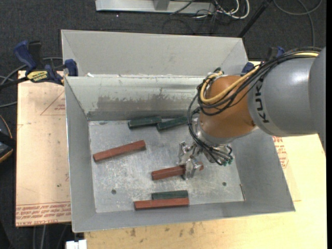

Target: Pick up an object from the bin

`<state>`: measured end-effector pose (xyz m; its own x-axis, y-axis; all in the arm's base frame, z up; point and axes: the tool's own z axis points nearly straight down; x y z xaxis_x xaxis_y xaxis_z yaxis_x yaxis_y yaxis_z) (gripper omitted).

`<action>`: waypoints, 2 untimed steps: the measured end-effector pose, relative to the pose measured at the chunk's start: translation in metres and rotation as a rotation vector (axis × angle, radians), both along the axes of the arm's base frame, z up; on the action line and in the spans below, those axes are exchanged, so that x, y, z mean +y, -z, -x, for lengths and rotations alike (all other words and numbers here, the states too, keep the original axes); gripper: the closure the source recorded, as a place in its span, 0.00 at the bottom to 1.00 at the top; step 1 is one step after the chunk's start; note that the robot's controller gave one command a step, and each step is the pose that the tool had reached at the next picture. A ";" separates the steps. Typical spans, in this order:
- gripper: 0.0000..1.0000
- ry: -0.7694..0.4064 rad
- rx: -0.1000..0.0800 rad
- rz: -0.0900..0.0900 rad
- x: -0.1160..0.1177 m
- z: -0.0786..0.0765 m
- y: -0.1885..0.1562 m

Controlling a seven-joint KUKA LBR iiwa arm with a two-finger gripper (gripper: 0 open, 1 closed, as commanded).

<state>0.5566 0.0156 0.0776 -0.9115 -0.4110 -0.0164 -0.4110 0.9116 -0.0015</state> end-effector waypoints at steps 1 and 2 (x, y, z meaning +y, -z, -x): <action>1.00 0.010 0.012 0.002 0.000 0.002 -0.015; 1.00 0.019 0.013 0.003 0.000 0.001 -0.030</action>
Offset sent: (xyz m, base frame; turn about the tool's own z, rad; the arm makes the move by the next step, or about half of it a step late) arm 0.0001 -0.0001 0.0687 0.0000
